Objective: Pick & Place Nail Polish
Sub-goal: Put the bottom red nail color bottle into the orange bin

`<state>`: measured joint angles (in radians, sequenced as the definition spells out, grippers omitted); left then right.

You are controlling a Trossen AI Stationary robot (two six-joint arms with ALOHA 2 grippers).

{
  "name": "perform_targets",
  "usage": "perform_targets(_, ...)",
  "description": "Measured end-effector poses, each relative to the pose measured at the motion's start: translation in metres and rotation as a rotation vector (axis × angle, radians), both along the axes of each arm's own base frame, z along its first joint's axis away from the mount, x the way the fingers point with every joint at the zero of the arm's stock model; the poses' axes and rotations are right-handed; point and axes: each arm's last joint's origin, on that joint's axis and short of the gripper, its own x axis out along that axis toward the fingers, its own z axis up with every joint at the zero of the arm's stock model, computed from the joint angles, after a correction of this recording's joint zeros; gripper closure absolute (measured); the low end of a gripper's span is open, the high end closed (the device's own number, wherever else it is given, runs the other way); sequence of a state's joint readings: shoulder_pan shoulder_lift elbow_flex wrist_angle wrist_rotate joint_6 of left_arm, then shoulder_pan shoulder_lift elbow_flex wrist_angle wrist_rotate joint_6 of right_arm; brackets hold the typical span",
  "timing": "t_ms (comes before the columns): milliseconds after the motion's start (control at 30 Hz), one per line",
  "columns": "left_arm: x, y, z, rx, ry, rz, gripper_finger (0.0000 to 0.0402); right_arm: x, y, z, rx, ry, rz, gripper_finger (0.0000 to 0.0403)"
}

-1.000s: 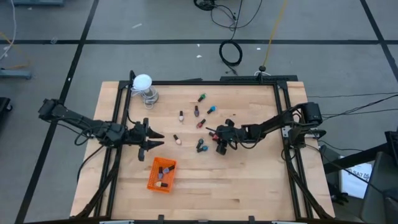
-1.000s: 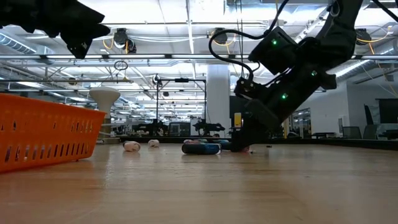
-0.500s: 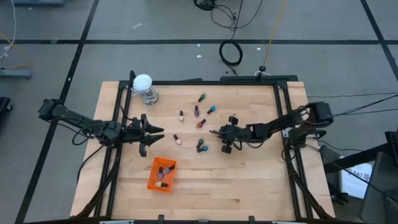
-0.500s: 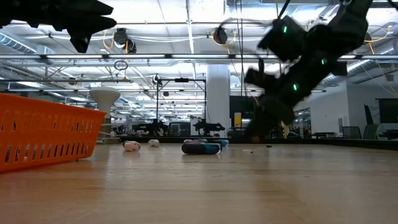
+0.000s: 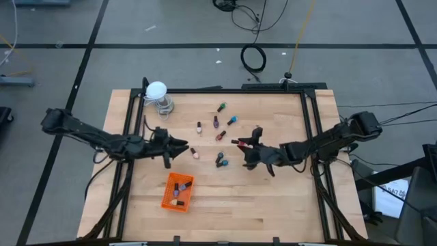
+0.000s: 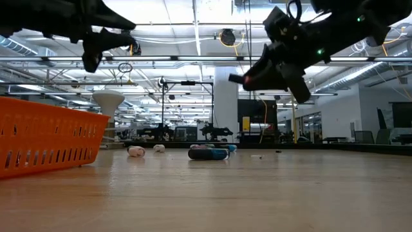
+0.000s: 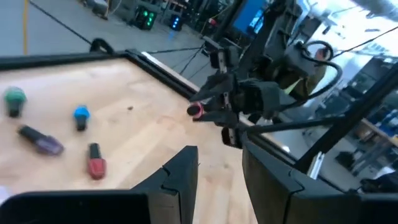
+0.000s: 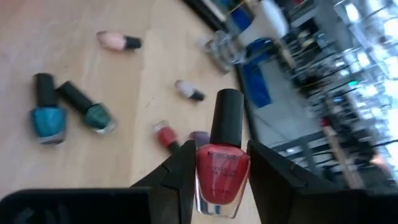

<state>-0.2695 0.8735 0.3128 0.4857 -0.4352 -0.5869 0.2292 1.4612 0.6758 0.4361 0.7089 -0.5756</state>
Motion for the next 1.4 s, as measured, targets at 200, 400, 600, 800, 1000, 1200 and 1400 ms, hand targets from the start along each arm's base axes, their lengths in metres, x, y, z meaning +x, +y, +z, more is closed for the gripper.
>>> perform_targets(200, 0.026, 0.005, -0.019, -0.066, 0.02, -0.035, 0.0257, 0.001, 0.007, 0.006, -0.027, -0.049, 0.017, 0.0293)
perform_targets(400, 0.056, 0.013, -0.027, -0.088, 0.015, -0.027, 0.0165, 0.0, 0.014, 0.006, 0.003, -0.067, 0.034, 0.0293)
perform_targets(600, 0.1, 0.018, -0.027, -0.092, 0.046, -0.094, 0.0093, -0.002, 0.02, 0.006, 0.02, -0.075, 0.049, 0.0293)
perform_targets(800, 0.149, 0.024, -0.024, -0.096, 0.047, -0.184, 0.0066, -0.002, 0.021, 0.006, 0.023, -0.077, 0.054, 0.0293)
perform_targets(1000, 0.186, 0.035, -0.032, -0.113, 0.077, -0.193, 0.007, -0.003, 0.024, 0.006, 0.022, -0.077, 0.063, 0.0293)
perform_targets(1200, 0.217, 0.038, -0.035, -0.126, 0.07, -0.282, 0.0088, -0.003, 0.024, 0.006, 0.021, -0.074, 0.062, 0.0293)
perform_targets(1400, 0.239, 0.036, -0.038, -0.151, 0.121, -0.325, 0.01, -0.004, 0.024, 0.004, 0.014, -0.053, 0.061, 0.0293)
